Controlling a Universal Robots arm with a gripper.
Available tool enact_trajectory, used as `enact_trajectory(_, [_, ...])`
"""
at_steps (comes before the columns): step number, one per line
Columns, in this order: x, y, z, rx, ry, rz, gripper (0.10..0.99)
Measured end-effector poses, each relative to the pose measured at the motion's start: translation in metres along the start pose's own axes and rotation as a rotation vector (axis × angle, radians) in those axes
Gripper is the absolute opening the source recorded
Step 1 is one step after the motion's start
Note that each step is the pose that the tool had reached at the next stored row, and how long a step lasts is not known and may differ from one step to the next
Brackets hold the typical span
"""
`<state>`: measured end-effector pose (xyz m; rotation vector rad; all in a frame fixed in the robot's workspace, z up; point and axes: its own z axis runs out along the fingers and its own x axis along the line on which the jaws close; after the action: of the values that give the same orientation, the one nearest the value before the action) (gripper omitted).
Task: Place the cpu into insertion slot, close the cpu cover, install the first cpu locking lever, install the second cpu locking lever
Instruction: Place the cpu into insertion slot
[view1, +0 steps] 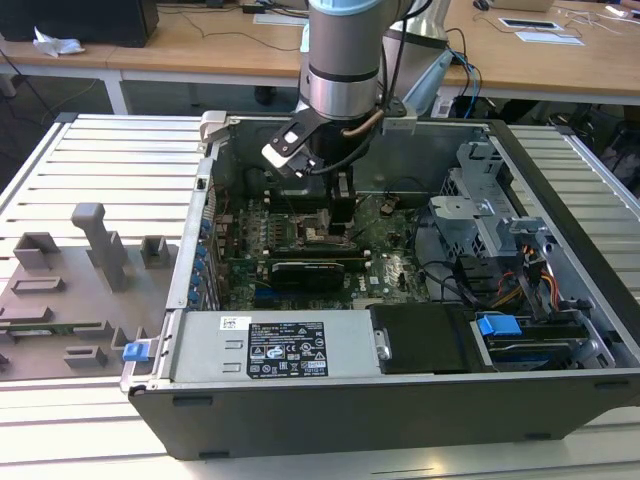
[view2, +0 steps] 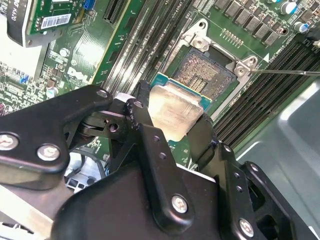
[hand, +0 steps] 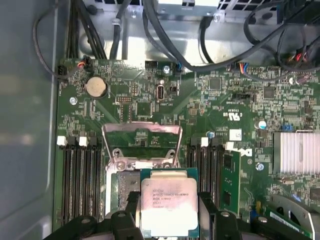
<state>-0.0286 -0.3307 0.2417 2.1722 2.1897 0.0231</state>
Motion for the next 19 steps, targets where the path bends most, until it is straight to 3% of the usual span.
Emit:
enact_trajectory(5, [0.0009, -0.0010, -0.0001, -0.002, -0.0002, 0.000, 0.541])
enact_trajectory(8, [0.0012, -0.0079, 0.0000, -0.003, 0.0001, 0.000, 0.541])
enact_trajectory(19, [0.0015, -0.0171, 0.0056, -0.002, -0.0001, 0.000, 0.541])
